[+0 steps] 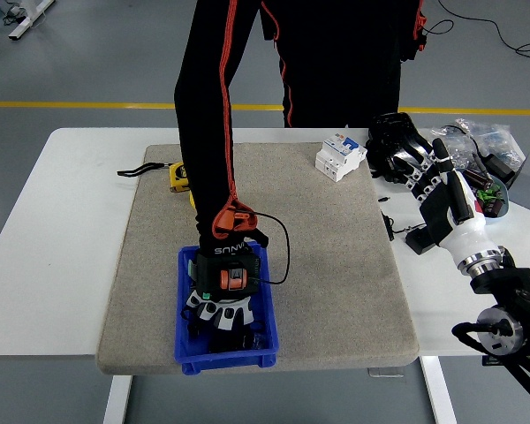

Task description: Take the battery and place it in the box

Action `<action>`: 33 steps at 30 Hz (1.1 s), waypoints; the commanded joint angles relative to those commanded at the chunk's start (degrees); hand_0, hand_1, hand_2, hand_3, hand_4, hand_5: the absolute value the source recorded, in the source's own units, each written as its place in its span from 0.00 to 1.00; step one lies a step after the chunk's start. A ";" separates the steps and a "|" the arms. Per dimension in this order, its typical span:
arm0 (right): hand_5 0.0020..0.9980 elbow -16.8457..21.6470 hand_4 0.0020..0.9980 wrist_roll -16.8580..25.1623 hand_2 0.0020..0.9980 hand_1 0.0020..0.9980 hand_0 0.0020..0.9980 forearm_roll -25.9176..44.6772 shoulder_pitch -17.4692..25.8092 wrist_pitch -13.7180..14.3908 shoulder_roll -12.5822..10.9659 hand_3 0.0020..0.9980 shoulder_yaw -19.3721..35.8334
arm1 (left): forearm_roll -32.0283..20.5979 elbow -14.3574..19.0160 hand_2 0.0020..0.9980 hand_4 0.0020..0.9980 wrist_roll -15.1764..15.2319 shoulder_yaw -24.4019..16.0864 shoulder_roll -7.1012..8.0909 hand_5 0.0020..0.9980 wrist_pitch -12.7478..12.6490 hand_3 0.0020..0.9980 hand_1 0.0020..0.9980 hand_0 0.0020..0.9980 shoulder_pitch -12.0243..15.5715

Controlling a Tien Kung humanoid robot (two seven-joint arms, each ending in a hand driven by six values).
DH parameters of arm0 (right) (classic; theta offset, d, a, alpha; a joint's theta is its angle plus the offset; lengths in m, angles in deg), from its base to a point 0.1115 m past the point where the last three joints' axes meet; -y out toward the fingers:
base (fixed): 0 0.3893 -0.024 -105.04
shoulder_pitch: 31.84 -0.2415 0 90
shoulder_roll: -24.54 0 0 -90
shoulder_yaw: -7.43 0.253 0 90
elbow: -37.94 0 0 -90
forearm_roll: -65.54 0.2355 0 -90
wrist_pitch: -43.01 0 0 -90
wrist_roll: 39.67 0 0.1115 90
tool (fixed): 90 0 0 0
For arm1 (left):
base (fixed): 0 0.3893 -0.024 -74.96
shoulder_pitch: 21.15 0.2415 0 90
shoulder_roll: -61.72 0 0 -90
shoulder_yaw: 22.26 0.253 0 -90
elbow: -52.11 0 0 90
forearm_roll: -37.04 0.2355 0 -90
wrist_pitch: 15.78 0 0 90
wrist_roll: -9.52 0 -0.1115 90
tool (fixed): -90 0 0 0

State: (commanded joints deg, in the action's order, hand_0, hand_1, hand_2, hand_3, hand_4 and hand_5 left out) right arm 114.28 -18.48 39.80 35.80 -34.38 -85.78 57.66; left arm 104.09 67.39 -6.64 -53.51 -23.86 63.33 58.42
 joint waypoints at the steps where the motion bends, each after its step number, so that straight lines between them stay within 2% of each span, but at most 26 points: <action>1: 0.89 0.01 1.00 0.00 0.93 0.89 0.93 -0.25 0.27 -0.03 0.16 0.97 0.26 | 0.07 0.00 0.67 0.63 0.00 -0.03 0.00 0.58 0.02 0.58 0.65 0.65 0.00; 9: 0.89 -0.25 1.00 0.47 0.93 0.89 0.92 -0.51 2.59 0.19 1.91 0.97 1.89 | 1.77 0.02 0.66 0.63 -0.12 -0.96 0.05 0.58 0.60 0.58 0.65 0.65 0.22; 20: 0.92 -0.42 1.00 0.51 0.93 0.89 0.92 -0.60 3.79 0.18 2.20 0.96 2.76 | 2.38 -0.03 0.66 0.63 -0.08 -1.17 0.43 0.58 0.86 0.58 0.65 0.65 0.34; 33: 0.93 -0.32 1.00 0.56 0.92 0.89 0.93 -0.96 4.88 0.12 2.66 0.94 4.73 | -1.20 -0.23 0.66 0.63 0.95 1.53 0.65 0.58 -0.17 0.58 0.66 0.65 0.44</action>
State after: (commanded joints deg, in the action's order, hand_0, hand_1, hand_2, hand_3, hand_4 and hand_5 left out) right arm 113.96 -17.92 38.84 40.68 -34.25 -83.12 62.40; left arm 102.90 67.16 -5.69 -51.97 -23.21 63.16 58.86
